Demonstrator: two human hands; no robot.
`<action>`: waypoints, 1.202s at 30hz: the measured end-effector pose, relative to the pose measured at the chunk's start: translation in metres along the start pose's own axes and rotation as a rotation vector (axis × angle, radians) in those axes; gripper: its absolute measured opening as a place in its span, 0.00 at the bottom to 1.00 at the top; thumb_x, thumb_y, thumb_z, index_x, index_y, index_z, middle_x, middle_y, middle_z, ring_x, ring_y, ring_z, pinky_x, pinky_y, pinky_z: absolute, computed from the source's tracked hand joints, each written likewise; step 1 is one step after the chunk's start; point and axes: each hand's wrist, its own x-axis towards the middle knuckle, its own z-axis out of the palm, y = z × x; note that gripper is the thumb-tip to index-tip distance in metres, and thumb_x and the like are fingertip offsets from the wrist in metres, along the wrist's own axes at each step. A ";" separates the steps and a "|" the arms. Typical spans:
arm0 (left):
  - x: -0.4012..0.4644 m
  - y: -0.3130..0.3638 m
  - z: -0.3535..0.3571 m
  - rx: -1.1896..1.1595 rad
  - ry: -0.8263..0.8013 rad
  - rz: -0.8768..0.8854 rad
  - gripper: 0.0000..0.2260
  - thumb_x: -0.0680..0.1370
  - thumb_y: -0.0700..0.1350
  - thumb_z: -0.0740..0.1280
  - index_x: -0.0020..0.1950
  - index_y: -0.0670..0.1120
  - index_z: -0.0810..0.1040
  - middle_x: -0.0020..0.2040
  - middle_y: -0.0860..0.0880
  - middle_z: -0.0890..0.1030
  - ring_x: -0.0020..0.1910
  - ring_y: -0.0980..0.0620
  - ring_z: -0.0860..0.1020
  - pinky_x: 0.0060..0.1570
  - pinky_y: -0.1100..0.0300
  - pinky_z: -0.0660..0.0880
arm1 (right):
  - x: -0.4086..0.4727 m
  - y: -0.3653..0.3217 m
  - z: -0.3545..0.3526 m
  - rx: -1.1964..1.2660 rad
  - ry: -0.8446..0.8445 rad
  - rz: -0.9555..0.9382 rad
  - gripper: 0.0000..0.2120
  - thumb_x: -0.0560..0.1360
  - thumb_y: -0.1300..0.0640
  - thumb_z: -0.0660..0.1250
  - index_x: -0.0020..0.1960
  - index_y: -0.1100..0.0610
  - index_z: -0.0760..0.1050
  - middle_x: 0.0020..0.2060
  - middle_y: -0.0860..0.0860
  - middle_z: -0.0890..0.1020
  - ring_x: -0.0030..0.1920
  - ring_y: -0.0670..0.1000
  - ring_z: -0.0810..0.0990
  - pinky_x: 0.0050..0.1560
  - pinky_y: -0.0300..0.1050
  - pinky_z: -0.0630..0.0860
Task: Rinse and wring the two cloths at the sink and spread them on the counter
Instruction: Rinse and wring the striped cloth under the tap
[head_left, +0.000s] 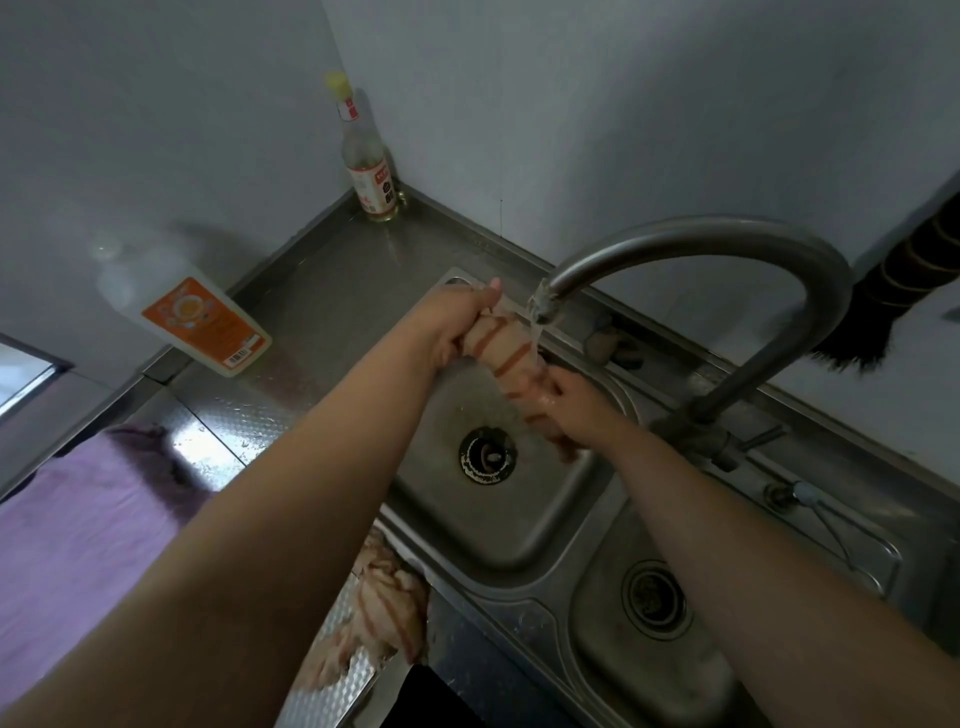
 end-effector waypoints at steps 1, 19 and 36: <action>0.001 0.001 0.001 0.025 0.017 0.036 0.09 0.82 0.44 0.62 0.43 0.42 0.74 0.37 0.46 0.77 0.33 0.52 0.76 0.37 0.59 0.76 | 0.001 0.006 0.001 -0.007 -0.033 0.017 0.15 0.74 0.44 0.69 0.55 0.52 0.75 0.46 0.51 0.82 0.49 0.54 0.82 0.47 0.49 0.80; 0.001 -0.086 -0.003 -0.079 -0.062 -0.233 0.08 0.81 0.44 0.61 0.45 0.45 0.77 0.40 0.47 0.79 0.38 0.54 0.77 0.40 0.60 0.73 | -0.006 -0.042 -0.014 0.949 -0.039 -0.103 0.16 0.77 0.63 0.62 0.64 0.64 0.72 0.53 0.58 0.81 0.55 0.55 0.81 0.56 0.52 0.78; -0.017 -0.068 0.053 -0.315 -0.010 -0.119 0.17 0.83 0.57 0.51 0.41 0.52 0.70 0.24 0.56 0.76 0.22 0.62 0.75 0.21 0.69 0.71 | -0.016 -0.058 0.011 0.111 0.235 -0.338 0.12 0.82 0.52 0.55 0.53 0.48 0.78 0.54 0.44 0.74 0.51 0.35 0.74 0.52 0.31 0.72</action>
